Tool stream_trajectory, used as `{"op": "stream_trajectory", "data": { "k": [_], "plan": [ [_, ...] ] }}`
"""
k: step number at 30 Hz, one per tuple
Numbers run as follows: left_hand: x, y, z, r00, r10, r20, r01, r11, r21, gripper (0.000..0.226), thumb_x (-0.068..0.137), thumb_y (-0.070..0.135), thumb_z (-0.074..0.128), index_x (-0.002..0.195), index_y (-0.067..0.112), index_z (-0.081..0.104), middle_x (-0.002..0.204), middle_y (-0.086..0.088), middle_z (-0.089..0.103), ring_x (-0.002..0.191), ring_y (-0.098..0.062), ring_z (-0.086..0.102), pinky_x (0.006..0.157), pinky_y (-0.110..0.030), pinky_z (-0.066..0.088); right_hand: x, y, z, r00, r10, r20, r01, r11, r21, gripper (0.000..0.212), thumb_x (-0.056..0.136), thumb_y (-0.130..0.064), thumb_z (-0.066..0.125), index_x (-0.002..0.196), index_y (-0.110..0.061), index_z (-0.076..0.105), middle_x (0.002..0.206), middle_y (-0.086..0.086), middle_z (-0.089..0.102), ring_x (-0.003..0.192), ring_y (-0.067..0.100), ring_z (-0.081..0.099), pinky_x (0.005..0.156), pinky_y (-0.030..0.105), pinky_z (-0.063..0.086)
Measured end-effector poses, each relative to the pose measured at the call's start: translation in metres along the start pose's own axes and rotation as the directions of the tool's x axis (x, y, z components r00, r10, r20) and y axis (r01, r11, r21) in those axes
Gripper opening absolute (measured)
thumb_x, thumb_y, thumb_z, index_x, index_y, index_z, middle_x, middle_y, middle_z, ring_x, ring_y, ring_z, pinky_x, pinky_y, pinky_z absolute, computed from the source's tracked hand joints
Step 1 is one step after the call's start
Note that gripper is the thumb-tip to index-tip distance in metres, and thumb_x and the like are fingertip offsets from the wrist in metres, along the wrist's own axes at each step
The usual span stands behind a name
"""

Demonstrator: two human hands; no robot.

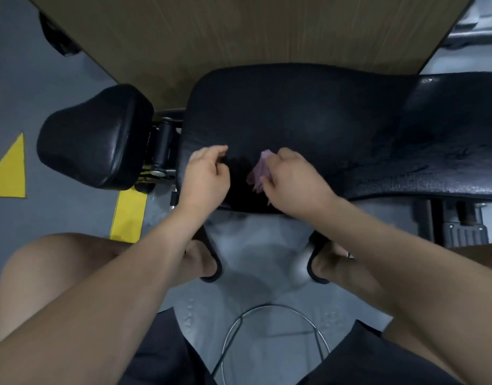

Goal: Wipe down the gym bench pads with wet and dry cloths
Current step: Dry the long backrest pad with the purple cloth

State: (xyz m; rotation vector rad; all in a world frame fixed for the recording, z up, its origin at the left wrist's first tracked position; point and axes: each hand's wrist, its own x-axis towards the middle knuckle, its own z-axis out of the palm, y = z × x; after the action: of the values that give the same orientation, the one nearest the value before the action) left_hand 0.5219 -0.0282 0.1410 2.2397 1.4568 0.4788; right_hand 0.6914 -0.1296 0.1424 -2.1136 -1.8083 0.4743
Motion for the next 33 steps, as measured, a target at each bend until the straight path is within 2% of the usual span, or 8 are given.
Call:
{"op": "stream_trajectory", "data": {
  "k": [2, 5, 7, 12, 16, 24, 28, 33],
  "plan": [
    [0.006, -0.013, 0.001, 1.000, 0.021, -0.023, -0.020, 0.999, 0.046, 0.042, 0.085, 0.003, 0.051, 0.125, 0.007, 0.065, 0.124, -0.011, 0.064, 0.121, -0.029, 0.052, 0.106, -0.023, 0.034, -0.002, -0.006, 0.017, 1.000, -0.004, -0.020, 0.002, 0.996, -0.084, 0.041, 0.093, -0.024, 0.067, 0.120, 0.006, 0.060, 0.107, 0.022, 0.057, 0.098, 0.038, 0.055, 0.082, 0.041, 0.048],
    [0.020, -0.027, 0.007, 1.000, -0.017, -0.011, 0.018, 0.997, 0.072, 0.043, 0.089, 0.010, 0.052, 0.131, 0.008, 0.059, 0.139, -0.012, 0.051, 0.133, -0.031, 0.039, 0.112, -0.027, 0.028, 0.000, -0.013, 0.029, 0.996, 0.025, -0.089, -0.037, 0.989, -0.145, 0.033, 0.080, -0.016, 0.081, 0.099, 0.005, 0.065, 0.095, 0.023, 0.059, 0.086, 0.038, 0.059, 0.073, 0.041, 0.053],
    [0.035, -0.032, 0.013, 0.999, -0.051, 0.018, 0.049, 0.994, 0.099, 0.046, 0.093, 0.017, 0.052, 0.138, 0.011, 0.053, 0.151, -0.013, 0.039, 0.141, -0.032, 0.030, 0.117, -0.035, 0.025, 0.001, -0.014, 0.034, 0.992, -0.005, -0.125, -0.015, 0.987, -0.157, 0.035, 0.073, -0.011, 0.085, 0.099, 0.004, 0.066, 0.094, 0.021, 0.060, 0.085, 0.035, 0.059, 0.074, 0.040, 0.055],
    [0.075, -0.033, 0.031, 0.997, -0.016, 0.081, 0.002, 0.984, 0.181, 0.054, 0.100, 0.029, 0.044, 0.151, 0.015, 0.038, 0.164, -0.014, 0.022, 0.152, -0.033, 0.014, 0.125, -0.050, 0.012, 0.019, 0.002, 0.037, 0.992, -0.054, -0.111, 0.037, 0.988, -0.152, 0.047, 0.073, 0.001, 0.074, 0.118, -0.003, 0.065, 0.110, 0.014, 0.058, 0.094, 0.031, 0.056, 0.086, 0.035, 0.052],
    [0.081, -0.032, 0.045, 0.999, -0.045, 0.016, 0.039, 0.969, 0.242, 0.058, 0.100, 0.038, 0.034, 0.154, 0.021, 0.034, 0.164, -0.011, 0.025, 0.154, -0.028, 0.014, 0.126, -0.049, 0.010, 0.063, 0.013, 0.026, 0.998, 0.002, -0.059, -0.015, 0.975, -0.221, 0.062, 0.072, 0.003, 0.064, 0.134, -0.004, 0.060, 0.118, 0.012, 0.057, 0.096, 0.034, 0.052, 0.078, 0.042, 0.053],
    [0.083, -0.031, 0.048, 0.998, -0.067, -0.010, 0.067, 0.956, 0.284, 0.060, 0.098, 0.041, 0.038, 0.155, 0.025, 0.032, 0.164, -0.007, 0.026, 0.154, -0.024, 0.014, 0.125, -0.049, 0.012, 0.172, 0.038, -0.001, 0.986, 0.152, -0.075, -0.165, 0.961, -0.223, 0.068, 0.084, -0.006, 0.057, 0.150, -0.014, 0.046, 0.129, 0.011, 0.051, 0.114, 0.035, 0.046, 0.091, 0.045, 0.043],
    [0.085, -0.031, 0.049, 0.996, -0.084, -0.003, 0.081, 0.947, 0.311, 0.062, 0.096, 0.042, 0.039, 0.155, 0.025, 0.032, 0.164, -0.007, 0.026, 0.154, -0.025, 0.014, 0.125, -0.050, 0.012, 0.153, 0.030, 0.005, 0.998, 0.027, -0.064, -0.041, 0.971, -0.237, 0.060, 0.080, -0.015, 0.044, 0.138, -0.011, 0.057, 0.122, 0.012, 0.056, 0.100, 0.035, 0.049, 0.076, 0.043, 0.044],
    [0.087, -0.031, 0.048, 0.996, -0.094, 0.005, 0.087, 0.943, 0.322, 0.063, 0.096, 0.044, 0.040, 0.155, 0.024, 0.033, 0.164, -0.008, 0.026, 0.154, -0.026, 0.014, 0.125, -0.049, 0.010, 0.105, 0.018, 0.009, 0.974, -0.223, 0.044, 0.227, 0.959, -0.171, 0.046, 0.094, -0.028, 0.059, 0.139, -0.017, 0.060, 0.116, 0.003, 0.057, 0.099, 0.027, 0.050, 0.080, 0.041, 0.043]
  ]
}}
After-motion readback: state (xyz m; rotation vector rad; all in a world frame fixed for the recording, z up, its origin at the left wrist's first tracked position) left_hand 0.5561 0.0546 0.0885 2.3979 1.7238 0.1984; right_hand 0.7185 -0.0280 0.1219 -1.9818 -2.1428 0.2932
